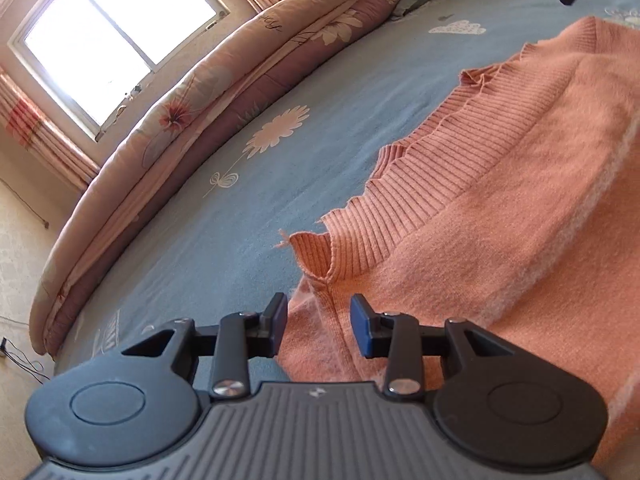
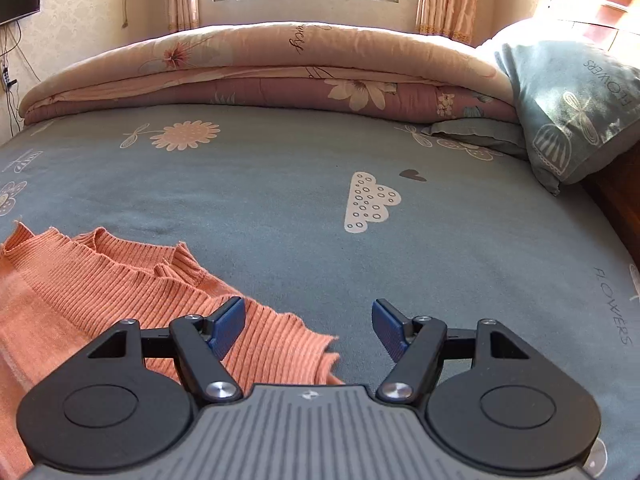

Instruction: Fold clothes

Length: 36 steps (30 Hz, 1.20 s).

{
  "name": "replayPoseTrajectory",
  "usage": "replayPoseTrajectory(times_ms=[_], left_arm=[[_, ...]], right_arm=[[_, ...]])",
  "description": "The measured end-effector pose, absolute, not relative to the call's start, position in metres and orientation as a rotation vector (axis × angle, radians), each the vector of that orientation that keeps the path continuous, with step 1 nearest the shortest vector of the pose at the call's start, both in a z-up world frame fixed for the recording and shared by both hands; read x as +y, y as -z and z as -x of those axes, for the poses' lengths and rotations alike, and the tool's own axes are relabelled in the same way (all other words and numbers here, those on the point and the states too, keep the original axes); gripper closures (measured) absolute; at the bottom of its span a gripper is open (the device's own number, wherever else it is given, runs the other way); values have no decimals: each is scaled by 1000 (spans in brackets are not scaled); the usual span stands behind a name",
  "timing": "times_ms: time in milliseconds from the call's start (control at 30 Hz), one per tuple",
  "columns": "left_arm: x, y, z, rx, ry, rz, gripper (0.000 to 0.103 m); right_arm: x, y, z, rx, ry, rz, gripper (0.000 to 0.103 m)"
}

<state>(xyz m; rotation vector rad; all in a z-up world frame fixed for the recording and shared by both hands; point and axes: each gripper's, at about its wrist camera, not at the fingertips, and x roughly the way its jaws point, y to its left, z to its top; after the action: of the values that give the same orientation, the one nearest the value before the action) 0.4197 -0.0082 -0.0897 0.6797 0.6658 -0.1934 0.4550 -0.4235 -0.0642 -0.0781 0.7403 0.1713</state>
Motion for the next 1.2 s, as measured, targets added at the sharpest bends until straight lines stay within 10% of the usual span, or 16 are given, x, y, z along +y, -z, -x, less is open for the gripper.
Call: replayPoseTrajectory(times_ms=[500,733,1200], left_arm=[[27,87,-361,821,298,-316,76],[34,93,-341,849,309,-249,82],[53,102,-350,938,295,-112,77]], right_arm=[[-432,90,-301,722,-130,-92,32],[-433,96,-279,730,-145,-148,63],[-428,101,-278,742,-140,-161,61]])
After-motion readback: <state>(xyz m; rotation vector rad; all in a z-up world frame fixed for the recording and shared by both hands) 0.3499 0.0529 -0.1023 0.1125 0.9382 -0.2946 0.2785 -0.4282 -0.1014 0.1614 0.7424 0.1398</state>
